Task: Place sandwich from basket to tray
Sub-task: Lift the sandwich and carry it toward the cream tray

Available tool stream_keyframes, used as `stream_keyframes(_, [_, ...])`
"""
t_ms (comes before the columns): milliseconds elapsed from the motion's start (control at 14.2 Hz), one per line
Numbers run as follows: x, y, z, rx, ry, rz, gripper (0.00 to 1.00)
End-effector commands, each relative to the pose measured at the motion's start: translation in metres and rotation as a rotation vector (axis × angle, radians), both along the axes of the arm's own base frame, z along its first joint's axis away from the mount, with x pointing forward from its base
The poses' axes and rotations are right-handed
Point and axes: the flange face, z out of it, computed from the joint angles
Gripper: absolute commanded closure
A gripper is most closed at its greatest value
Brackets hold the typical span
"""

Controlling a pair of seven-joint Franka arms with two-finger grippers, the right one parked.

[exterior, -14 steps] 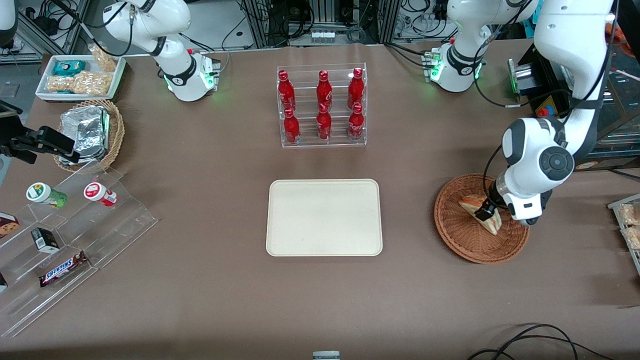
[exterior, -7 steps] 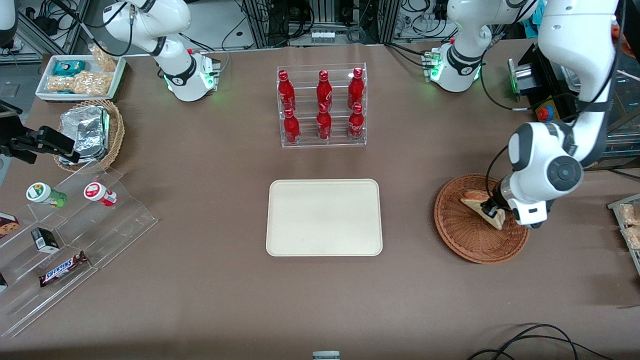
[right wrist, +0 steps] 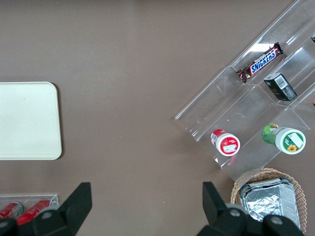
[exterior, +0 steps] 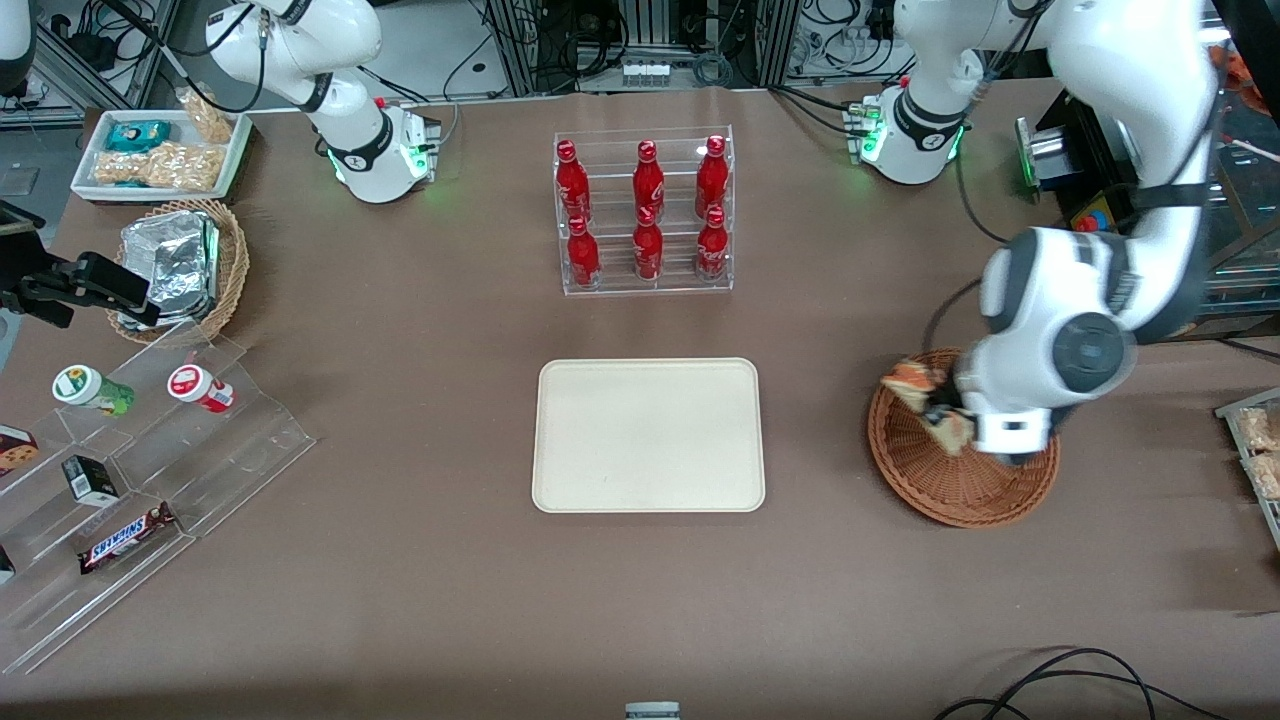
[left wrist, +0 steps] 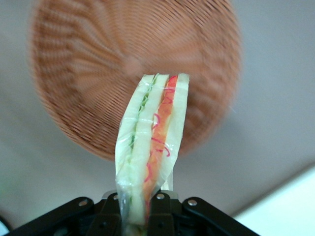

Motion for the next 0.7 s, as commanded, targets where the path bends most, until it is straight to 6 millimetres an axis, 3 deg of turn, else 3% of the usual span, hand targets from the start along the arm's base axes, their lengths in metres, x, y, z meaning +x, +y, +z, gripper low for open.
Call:
stream_keyframes(0, [-0.006, -0.090, -0.009, -0.050, -0.055, -0.193, 0.93])
stream_keyframes(211, [0.004, -0.177, -0.017, -0.086, -0.093, -0.332, 0.92])
stream_keyframes(351, [-0.012, -0.236, -0.036, -0.092, -0.093, -0.384, 0.95])
stream_keyframes(632, [-0.033, -0.308, -0.053, -0.136, -0.151, -0.479, 0.96])
